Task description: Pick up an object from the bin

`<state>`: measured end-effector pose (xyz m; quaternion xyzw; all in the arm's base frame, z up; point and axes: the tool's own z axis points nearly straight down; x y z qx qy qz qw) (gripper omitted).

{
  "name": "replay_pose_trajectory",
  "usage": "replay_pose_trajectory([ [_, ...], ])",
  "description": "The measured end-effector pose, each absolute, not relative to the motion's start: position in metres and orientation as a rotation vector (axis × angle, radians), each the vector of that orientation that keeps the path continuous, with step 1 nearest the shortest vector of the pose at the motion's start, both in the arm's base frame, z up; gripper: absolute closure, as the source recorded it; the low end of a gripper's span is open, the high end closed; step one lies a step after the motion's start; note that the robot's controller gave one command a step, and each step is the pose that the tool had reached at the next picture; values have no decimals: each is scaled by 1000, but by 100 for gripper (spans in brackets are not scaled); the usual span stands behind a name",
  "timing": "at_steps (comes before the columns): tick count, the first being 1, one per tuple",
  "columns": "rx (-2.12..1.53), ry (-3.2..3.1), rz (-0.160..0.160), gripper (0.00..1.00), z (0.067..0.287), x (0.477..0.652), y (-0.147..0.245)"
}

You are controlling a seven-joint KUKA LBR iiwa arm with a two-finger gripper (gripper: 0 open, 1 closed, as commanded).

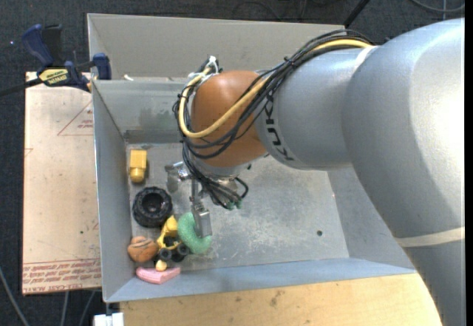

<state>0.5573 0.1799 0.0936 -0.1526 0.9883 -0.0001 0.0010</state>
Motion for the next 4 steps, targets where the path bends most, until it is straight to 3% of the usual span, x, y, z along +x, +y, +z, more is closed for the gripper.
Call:
replay_pose_trajectory([
  [1,-687,3059,-1,0,81,553,190],
  [2,-1076,2952,1,100,73,512,197],
  [3,-1075,2946,3,0,71,512,197],
  [4,-1078,2953,2,100,73,511,197],
])
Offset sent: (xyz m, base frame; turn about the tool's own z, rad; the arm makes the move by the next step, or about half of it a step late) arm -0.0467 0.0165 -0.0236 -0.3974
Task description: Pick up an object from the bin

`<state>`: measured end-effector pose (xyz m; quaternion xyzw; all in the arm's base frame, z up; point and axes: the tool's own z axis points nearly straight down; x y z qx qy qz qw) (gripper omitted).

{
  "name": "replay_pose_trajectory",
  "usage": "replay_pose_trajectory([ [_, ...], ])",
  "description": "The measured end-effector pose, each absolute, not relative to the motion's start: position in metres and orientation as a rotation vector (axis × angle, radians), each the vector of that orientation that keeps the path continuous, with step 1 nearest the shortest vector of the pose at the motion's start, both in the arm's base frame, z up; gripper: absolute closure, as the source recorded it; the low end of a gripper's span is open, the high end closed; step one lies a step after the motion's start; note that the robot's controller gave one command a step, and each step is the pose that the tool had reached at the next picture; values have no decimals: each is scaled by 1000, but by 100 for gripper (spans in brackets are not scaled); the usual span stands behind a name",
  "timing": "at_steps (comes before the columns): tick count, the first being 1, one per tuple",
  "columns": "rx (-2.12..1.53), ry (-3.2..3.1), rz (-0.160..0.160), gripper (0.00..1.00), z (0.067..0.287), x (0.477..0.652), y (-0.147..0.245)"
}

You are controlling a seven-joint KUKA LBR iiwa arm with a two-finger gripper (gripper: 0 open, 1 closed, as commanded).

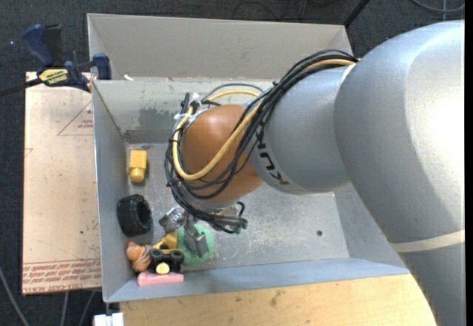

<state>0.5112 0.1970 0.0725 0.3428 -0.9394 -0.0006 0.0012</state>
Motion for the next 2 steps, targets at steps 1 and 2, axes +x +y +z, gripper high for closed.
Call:
replay_pose_trajectory([
  [1,1076,-2949,-2,100,73,511,197],
  [2,1089,-2942,-4,100,113,507,189],
])
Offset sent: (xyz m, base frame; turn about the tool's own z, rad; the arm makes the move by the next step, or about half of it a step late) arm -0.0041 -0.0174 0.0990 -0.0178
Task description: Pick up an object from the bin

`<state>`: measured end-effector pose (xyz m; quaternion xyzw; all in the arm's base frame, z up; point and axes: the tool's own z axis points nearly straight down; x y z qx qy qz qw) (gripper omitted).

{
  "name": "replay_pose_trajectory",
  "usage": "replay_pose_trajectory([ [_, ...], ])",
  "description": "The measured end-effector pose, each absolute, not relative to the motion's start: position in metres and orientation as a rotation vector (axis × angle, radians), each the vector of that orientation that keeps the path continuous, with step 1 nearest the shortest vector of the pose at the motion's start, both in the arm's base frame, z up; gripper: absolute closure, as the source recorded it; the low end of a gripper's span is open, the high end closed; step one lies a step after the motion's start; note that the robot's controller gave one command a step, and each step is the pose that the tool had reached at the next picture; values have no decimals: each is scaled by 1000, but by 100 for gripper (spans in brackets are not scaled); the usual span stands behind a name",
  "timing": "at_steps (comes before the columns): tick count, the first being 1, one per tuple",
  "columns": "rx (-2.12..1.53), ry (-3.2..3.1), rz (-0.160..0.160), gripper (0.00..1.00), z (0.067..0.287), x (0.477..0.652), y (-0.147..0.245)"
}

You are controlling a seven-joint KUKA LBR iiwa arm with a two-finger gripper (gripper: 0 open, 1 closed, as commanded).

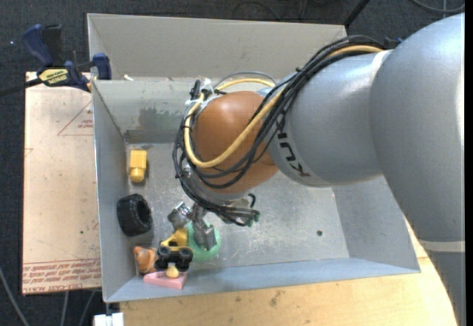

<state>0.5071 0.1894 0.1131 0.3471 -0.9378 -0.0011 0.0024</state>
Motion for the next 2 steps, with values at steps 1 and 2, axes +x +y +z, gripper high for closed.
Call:
replay_pose_trajectory([
  [1,1058,-2959,-2,100,167,526,186],
  [2,1099,-2947,-2,100,202,530,180],
])
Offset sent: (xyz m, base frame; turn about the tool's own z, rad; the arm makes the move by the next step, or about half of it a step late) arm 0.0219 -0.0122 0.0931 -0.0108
